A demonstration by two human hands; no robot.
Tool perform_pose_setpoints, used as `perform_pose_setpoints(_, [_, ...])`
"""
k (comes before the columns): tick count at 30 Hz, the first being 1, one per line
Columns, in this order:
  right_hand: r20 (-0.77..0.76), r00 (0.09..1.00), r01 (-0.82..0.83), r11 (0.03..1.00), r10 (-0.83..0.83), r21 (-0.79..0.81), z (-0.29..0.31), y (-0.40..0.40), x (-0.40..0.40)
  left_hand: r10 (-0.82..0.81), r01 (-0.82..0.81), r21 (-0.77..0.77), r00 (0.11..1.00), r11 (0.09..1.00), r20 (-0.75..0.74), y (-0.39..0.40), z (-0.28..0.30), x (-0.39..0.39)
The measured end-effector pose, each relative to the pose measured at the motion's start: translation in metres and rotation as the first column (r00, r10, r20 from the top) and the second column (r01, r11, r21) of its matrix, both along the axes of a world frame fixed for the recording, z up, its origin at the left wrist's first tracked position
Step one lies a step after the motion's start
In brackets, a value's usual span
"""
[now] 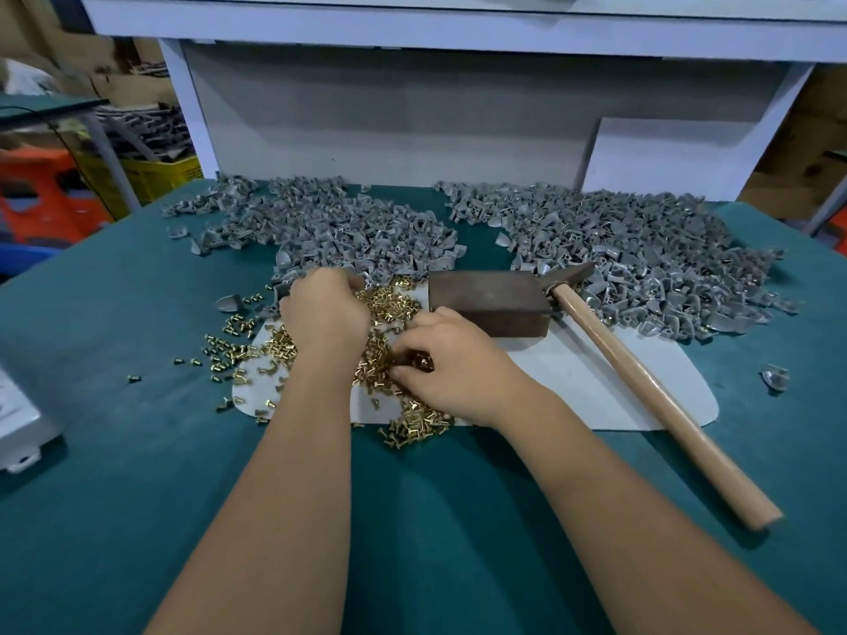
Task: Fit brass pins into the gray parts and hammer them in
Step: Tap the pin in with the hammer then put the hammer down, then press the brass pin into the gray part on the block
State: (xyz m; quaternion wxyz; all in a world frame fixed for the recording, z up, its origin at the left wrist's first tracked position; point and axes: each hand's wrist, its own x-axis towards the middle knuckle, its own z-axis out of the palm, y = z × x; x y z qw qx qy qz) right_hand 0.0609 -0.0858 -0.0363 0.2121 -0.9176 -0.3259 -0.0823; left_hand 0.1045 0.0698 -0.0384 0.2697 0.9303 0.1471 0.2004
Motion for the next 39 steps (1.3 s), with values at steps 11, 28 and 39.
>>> perform_pose_setpoints(11, [-0.050,0.998,0.048,0.996,-0.044,0.080,-0.001,0.002,0.000,-0.129,0.214,-0.301,0.951,0.929,0.280,-0.019,0.006,-0.001])
perform_pose_setpoints(28, [-0.093,0.988,0.149,0.894,-0.120,0.422,0.004,-0.009,0.003,-0.265,0.448,-0.651,0.893,0.612,0.364,-0.039,0.019,-0.009])
perform_pose_setpoints(39, [-0.179,0.878,0.419,0.532,-0.444,0.736,0.015,-0.050,0.020,-0.410,0.446,-0.253,0.893,0.858,0.184,-0.066,0.010,-0.012])
